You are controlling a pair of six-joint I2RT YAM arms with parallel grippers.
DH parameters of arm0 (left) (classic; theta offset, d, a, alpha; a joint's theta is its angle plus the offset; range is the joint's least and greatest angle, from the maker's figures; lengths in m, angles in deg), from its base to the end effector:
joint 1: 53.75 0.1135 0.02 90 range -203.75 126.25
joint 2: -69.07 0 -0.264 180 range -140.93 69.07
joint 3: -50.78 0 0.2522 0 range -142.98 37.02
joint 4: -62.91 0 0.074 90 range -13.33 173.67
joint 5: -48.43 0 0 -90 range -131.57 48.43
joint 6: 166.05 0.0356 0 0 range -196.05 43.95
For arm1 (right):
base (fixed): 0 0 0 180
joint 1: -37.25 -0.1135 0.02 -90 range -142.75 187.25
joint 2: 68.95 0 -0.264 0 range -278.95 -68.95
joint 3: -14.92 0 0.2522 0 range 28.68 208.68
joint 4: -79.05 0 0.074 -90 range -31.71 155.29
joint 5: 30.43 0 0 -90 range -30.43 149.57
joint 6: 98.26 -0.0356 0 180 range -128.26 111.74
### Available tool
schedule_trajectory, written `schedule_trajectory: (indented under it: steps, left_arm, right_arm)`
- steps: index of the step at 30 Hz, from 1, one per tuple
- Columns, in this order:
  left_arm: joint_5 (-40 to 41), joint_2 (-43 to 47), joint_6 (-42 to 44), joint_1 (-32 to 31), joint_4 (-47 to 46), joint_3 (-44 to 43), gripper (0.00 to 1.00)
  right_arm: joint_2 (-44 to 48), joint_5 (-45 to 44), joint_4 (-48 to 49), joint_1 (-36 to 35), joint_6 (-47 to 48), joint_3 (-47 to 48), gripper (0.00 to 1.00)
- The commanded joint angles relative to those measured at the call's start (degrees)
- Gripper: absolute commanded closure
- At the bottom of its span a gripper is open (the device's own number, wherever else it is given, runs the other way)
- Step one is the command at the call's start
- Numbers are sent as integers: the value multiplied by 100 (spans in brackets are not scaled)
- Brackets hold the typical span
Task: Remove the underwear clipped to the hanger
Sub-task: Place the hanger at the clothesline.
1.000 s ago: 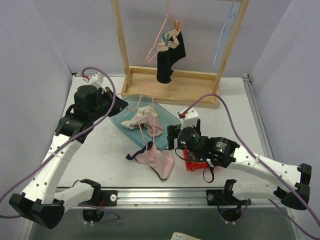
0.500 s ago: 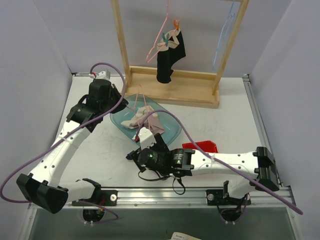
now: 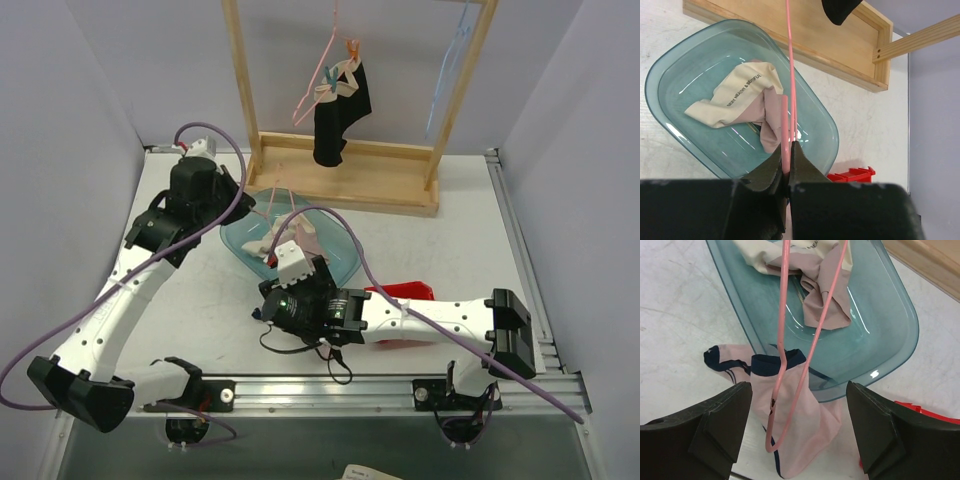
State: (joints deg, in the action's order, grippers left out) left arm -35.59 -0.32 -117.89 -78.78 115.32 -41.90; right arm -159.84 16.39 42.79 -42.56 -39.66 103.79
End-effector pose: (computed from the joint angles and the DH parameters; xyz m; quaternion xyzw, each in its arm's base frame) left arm 0.2320 -0.1042 0.4071 -0.1520 0.8479 -0.2412 0.4470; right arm 0.0867 0.3447 0.3067 -0.1967 0.8290 0.1476 0.5023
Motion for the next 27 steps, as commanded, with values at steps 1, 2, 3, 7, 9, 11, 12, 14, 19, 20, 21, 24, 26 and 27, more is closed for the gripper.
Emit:
schedule_trajectory:
  steps: [1, 2, 3, 7, 9, 11, 12, 14, 19, 20, 21, 24, 26, 27]
  left_arm:
    - [-106, 188, -113, -19, -42, -353, 97]
    - [-114, 180, -122, -19, -42, -379, 97]
    - [-149, 171, -122, -19, -60, -388, 97]
    - [-246, 136, -157, -19, -51, -432, 97]
    - [-264, 153, -166, -19, -34, -458, 97]
    - [-264, 171, -166, -19, -25, -476, 97]
    - [-246, 171, -157, -19, -7, -502, 97]
    - [-246, 188, -157, -10, 19, -537, 97]
    - [-264, 206, -192, -10, 11, -555, 97]
    - [-273, 197, -192, -10, 2, -537, 97]
    - [-281, 197, -192, -10, 2, -529, 97]
    - [-308, 197, -166, -10, -42, -467, 97]
    - [-360, 232, -114, 8, -104, -380, 82]
    - [-413, 250, -96, 34, -147, -344, 69]
  right_arm:
    - [-139, -156, -316, 53, -191, 91, 23]
    - [-148, -138, -281, 53, -191, 83, 23]
    - [-139, -130, -272, 53, -217, 91, 24]
    - [-209, -217, -246, 62, -261, 56, 29]
    - [-227, -261, -246, 80, -297, 21, 35]
    - [-245, -296, -255, 115, -358, -14, 44]
    - [-245, -314, -246, 132, -376, -58, 48]
    - [-254, -305, -263, 159, -428, -93, 58]
    - [-201, -288, -272, 229, -543, -251, 76]
    - [-201, -296, -281, 229, -552, -260, 86]
    - [-166, -314, -298, 229, -552, -269, 91]
    - [-52, -332, -299, 220, -534, -278, 100]
    - [19, -323, -290, 203, -482, -260, 100]
    - [115, -305, -290, 220, -429, -260, 100]
